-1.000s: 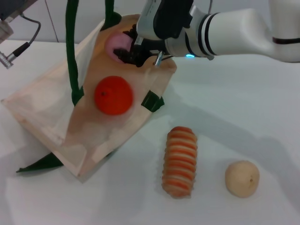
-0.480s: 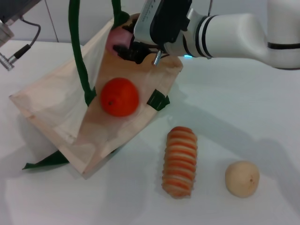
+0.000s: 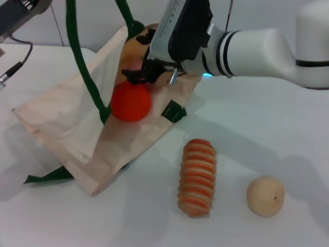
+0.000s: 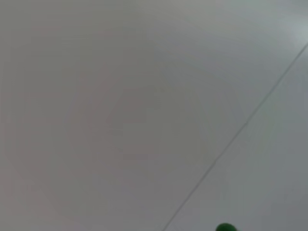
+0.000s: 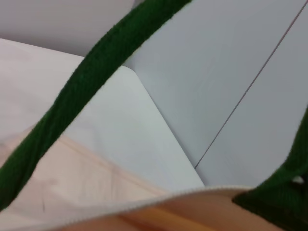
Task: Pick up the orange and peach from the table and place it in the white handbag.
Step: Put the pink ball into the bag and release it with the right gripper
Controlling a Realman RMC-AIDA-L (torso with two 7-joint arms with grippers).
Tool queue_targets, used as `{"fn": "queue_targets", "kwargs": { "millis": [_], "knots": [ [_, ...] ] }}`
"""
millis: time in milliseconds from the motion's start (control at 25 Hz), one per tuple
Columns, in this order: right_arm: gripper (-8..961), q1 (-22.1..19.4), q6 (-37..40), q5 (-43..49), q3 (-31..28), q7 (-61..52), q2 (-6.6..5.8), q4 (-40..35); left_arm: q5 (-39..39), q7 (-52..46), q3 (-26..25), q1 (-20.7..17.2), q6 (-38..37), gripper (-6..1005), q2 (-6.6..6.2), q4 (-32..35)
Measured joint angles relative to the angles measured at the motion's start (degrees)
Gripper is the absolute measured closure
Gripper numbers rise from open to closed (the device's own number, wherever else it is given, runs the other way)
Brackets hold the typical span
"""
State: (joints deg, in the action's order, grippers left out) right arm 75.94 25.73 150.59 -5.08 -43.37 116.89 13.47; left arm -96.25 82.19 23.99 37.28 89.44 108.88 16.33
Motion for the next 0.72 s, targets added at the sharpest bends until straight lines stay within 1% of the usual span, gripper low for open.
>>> {"fn": "queue_targets", "kwargs": {
  "millis": [160,320,360,400,440,480,520,680,720],
  "knots": [
    [61,-1.3,0.3,0.0,-0.1,-0.3,-0.28,0.4,0.0,0.0,0.0,-0.9,-0.6,764,-0.30,0.0],
    [61,-3.1,0.7,-0.3,-0.3,-0.6,-0.64,0.4,0.0,0.0,-0.1,-1.7,-1.5,760,-0.58,0.0],
    [61,-3.8,0.7,-0.3,-0.4,-0.7,-0.72,0.2,0.0,0.0,-0.1,-2.0,-2.1,759,-0.65,0.0],
    [61,-5.3,0.8,-0.4,-1.3,-0.7,-0.93,-0.4,0.0,0.0,-0.1,-2.3,-2.9,758,-0.72,0.0],
    [61,-5.3,0.8,-0.4,-1.3,-0.7,-0.93,-0.4,0.0,0.1,-0.1,-2.5,-3.6,757,-0.74,0.0],
    [61,-7.0,1.6,-0.4,-2.4,-0.8,-1.10,-1.7,0.0,0.1,-0.1,-2.5,-3.6,756,-0.74,0.0],
    [61,-7.0,1.6,-0.4,-2.4,-0.8,-1.10,-1.7,0.0,0.1,-0.1,-2.7,-4.4,755,-0.74,0.0],
    [61,-10.0,7.3,-0.5,-3.9,-2.8,-1.17,-7.0,0.0,0.3,-0.2,-3.3,-6.5,751,-0.76,0.1],
    [61,-11.6,12.0,-0.3,-3.8,-5.9,-1.16,-10.8,0.0,0.4,-0.2,-3.4,-6.9,750,-0.77,0.2]
  ]
}}
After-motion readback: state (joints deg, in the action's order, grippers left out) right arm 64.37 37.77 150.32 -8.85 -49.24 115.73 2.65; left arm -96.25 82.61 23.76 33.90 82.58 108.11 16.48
